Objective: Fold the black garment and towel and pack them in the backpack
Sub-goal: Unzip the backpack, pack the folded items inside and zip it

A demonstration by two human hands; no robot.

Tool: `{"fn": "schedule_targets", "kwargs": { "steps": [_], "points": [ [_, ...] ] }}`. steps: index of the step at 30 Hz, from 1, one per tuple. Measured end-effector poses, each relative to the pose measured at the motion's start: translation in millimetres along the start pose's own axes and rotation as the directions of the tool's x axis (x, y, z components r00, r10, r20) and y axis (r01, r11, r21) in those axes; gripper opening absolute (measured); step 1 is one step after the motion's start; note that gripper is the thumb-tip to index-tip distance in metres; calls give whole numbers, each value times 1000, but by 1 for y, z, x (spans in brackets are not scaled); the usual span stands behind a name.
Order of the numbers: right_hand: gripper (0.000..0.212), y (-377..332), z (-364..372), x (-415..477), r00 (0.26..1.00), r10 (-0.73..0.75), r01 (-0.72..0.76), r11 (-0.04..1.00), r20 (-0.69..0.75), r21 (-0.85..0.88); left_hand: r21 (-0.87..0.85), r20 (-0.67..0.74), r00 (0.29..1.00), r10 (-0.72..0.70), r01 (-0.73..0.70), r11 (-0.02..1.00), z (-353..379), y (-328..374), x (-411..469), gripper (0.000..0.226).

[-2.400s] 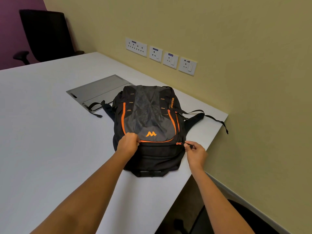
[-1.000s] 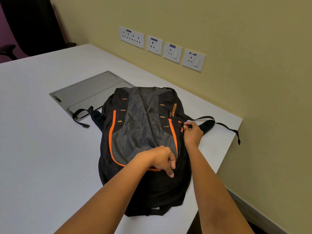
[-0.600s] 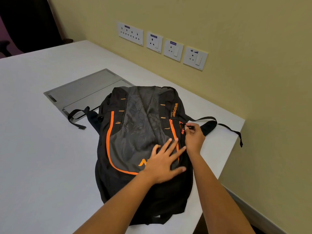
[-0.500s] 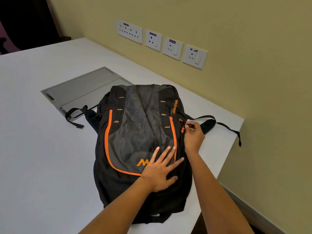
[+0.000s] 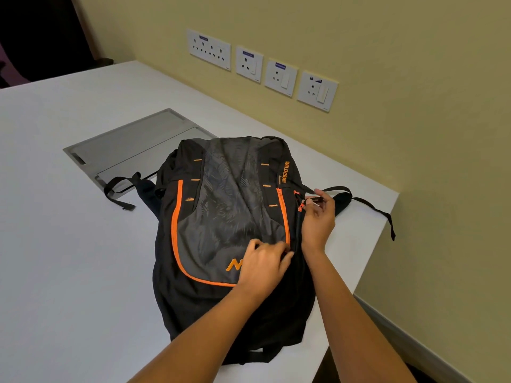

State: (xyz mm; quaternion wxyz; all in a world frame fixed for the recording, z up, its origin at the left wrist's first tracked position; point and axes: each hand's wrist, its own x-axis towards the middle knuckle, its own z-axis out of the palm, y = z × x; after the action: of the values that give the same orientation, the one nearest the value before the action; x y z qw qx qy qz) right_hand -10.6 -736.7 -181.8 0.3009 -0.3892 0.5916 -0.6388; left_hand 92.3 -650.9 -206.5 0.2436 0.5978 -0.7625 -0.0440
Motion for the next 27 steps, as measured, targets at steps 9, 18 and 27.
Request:
{"fn": "schedule_targets", "kwargs": {
  "steps": [9,18,27],
  "points": [
    [30,-13,-16,-3,988,-5,-11,995,157,99,42,267,908,-322,323,946,-25,27,66,42],
    [19,-12,0,26,993,88,-81,992,75,-95,102,323,896,-305,287,952,-32,25,67,28],
    [27,-8,21,38,988,144,-124,957,61,-261,155,395,885,-247,201,967,-31,15,63,36]
  ]
}}
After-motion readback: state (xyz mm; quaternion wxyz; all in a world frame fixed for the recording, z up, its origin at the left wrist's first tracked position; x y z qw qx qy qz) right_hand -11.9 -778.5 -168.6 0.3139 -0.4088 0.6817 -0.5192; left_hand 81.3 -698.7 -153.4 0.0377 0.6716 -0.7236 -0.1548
